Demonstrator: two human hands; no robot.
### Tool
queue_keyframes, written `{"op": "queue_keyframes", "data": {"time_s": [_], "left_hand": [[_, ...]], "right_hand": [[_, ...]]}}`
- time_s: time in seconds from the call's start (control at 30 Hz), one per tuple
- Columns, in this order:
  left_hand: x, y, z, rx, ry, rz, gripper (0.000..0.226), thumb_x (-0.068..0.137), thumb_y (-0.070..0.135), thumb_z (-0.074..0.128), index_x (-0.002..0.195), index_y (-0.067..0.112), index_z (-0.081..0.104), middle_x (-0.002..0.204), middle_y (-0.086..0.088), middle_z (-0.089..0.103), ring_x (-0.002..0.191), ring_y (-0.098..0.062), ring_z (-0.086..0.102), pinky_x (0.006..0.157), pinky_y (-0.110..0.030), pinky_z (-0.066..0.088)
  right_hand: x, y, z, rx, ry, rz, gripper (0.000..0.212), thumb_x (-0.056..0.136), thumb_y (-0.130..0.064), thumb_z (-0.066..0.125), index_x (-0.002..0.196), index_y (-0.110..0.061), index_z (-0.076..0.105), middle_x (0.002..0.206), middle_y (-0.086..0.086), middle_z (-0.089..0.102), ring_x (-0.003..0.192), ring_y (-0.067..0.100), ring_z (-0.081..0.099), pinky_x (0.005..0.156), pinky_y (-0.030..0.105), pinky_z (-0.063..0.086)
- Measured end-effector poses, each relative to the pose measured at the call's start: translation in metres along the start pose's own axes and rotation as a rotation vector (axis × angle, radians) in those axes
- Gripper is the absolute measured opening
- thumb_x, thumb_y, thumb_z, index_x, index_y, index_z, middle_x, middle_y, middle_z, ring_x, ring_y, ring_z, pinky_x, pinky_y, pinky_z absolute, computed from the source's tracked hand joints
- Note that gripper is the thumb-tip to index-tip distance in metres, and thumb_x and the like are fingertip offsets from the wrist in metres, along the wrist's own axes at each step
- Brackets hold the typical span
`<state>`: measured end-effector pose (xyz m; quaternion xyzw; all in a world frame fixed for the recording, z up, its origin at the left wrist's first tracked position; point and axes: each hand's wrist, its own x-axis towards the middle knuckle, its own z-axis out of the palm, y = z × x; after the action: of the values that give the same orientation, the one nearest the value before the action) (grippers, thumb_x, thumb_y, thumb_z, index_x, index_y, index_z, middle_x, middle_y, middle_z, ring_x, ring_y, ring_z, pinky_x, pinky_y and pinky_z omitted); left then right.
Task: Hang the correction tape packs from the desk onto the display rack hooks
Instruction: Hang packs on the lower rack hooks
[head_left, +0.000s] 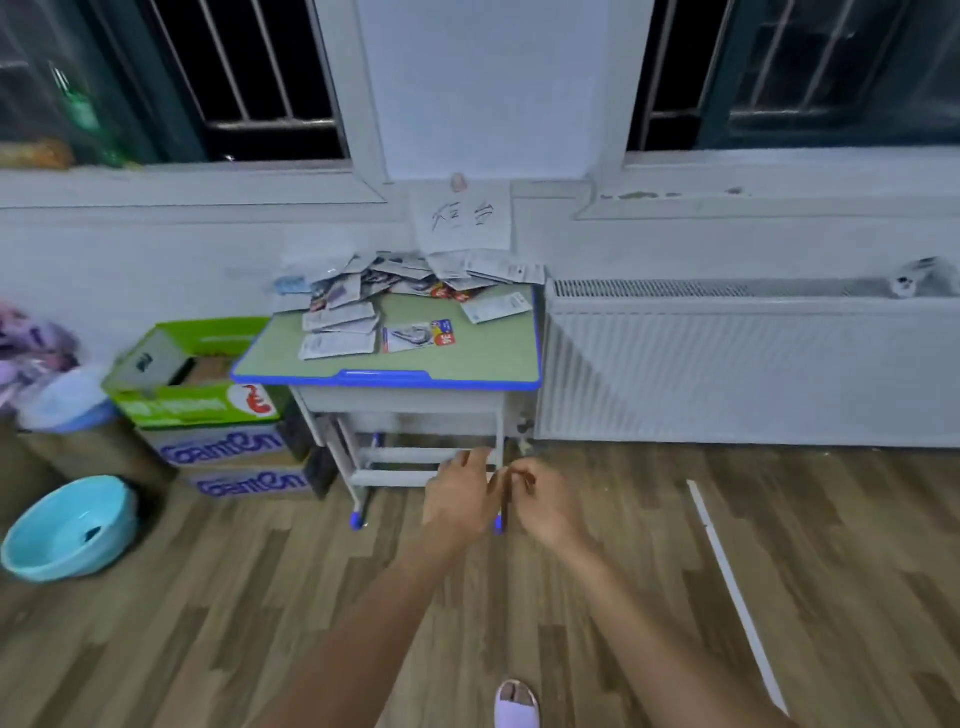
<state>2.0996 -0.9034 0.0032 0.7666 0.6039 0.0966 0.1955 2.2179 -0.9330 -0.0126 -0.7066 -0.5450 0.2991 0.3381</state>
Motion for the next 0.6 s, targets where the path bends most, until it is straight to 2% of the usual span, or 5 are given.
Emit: {"op": "queue_keyframes", "data": {"time_s": [0.07,0.23,0.47,0.6], "left_hand": [[0.033,-0.013,-0.010,0.004,0.009,-0.040,0.045,0.100,0.040,0.039,0.136,0.014,0.044,0.135,-0.008,0.051,0.122,-0.027,0.047,0.099,-0.041,0.041],[0.113,-0.046,-0.034,0.022,0.027,-0.123,0.043,0.099,0.039,0.042,0.135,0.017,0.043,0.135,-0.006,0.051,0.124,-0.024,0.046,0.099,-0.039,0.042],[0.193,-0.087,-0.044,-0.008,-0.009,-0.233,0.052,0.099,0.042,0.040,0.144,0.016,0.034,0.143,-0.008,0.043,0.130,-0.025,0.041,0.104,-0.037,0.037],[0.245,-0.118,-0.059,-0.052,0.000,-0.263,0.052,0.100,0.039,0.043,0.143,0.012,0.034,0.142,-0.011,0.042,0.128,-0.028,0.042,0.103,-0.035,0.035]], "right_hand": [[0.042,-0.011,0.012,-0.015,-0.025,-0.005,0.023,0.094,-0.019,0.050,0.111,-0.020,0.065,0.112,-0.006,0.067,0.102,0.013,0.061,0.081,0.021,0.042],[0.133,-0.036,0.035,-0.070,-0.080,-0.035,0.027,0.094,-0.019,0.051,0.118,-0.016,0.063,0.118,-0.001,0.066,0.107,0.015,0.060,0.086,0.020,0.041],[0.220,-0.051,0.064,-0.128,-0.143,-0.031,0.026,0.094,-0.019,0.052,0.117,-0.015,0.063,0.116,-0.001,0.066,0.107,0.015,0.060,0.080,0.015,0.036],[0.274,-0.066,0.091,-0.118,-0.179,-0.018,0.026,0.093,-0.015,0.052,0.117,-0.013,0.063,0.118,0.002,0.066,0.108,0.018,0.060,0.085,0.018,0.039]]}}
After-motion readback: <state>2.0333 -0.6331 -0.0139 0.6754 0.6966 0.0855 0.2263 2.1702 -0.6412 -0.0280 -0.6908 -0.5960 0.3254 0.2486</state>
